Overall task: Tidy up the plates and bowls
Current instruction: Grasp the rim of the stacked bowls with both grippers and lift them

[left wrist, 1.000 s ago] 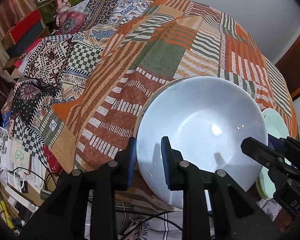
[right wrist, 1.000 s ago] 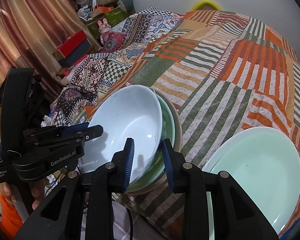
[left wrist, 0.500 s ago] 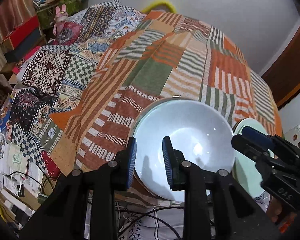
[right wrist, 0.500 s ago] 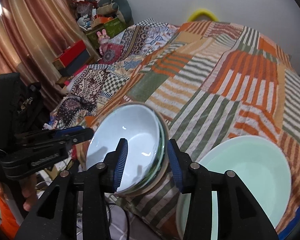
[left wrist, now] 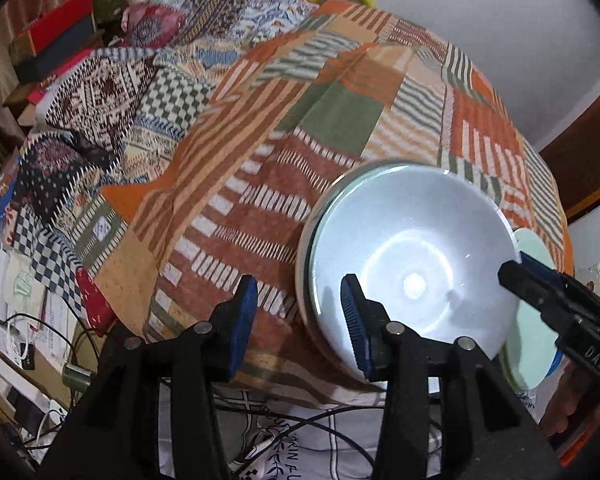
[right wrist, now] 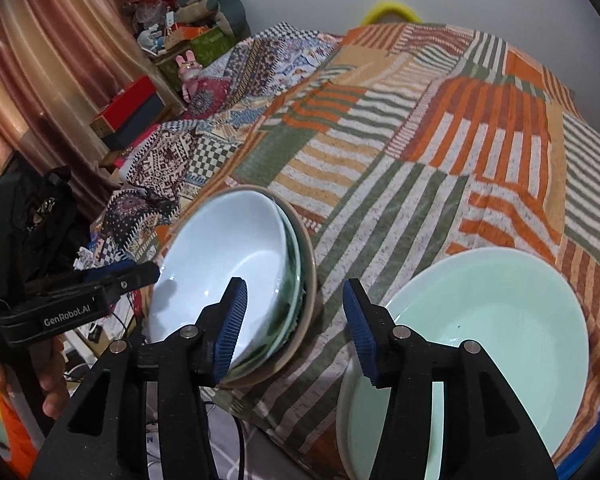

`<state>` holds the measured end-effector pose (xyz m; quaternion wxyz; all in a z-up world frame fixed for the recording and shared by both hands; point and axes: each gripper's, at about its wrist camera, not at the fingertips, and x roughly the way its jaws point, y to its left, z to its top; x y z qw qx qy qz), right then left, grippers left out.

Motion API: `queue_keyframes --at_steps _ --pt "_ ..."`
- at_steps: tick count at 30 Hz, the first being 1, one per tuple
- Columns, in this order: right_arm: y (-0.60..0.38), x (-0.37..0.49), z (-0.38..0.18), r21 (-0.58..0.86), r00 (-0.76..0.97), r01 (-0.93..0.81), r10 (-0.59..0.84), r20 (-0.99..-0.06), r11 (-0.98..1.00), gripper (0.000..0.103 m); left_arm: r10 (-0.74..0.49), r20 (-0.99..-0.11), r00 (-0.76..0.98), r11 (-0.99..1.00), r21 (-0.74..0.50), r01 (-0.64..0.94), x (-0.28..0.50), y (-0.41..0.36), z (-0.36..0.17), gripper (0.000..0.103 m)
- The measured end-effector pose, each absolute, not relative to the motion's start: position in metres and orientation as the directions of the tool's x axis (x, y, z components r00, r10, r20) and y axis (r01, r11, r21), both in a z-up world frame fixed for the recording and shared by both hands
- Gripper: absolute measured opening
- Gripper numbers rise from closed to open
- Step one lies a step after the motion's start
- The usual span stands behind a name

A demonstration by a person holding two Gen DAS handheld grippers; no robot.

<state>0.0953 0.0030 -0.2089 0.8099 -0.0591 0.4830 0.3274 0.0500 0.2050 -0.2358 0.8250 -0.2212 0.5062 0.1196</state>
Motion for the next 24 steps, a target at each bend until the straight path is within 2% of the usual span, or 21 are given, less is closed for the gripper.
queue_keyframes --at_steps 16,21,24 --pt "0.013 0.108 -0.231 0.269 0.25 -0.572 0.477 -0.843 0.775 0.046 -0.117 -0.891 0.439 0.869 -0.306 -0.389 0.069 0.202 -0.268 0.042" --pt "0.02 0.107 -0.236 0.282 0.223 -0.583 0.484 -0.846 0.762 0.033 -0.115 -0.89 0.441 0.882 -0.296 -0.367 0.074 0.197 -0.27 0.036" --pt "0.022 0.103 -0.236 0.251 0.242 -0.591 0.465 -0.852 0.767 0.032 -0.101 -0.893 0.439 0.893 -0.277 -0.356 0.075 0.193 -0.268 0.035"
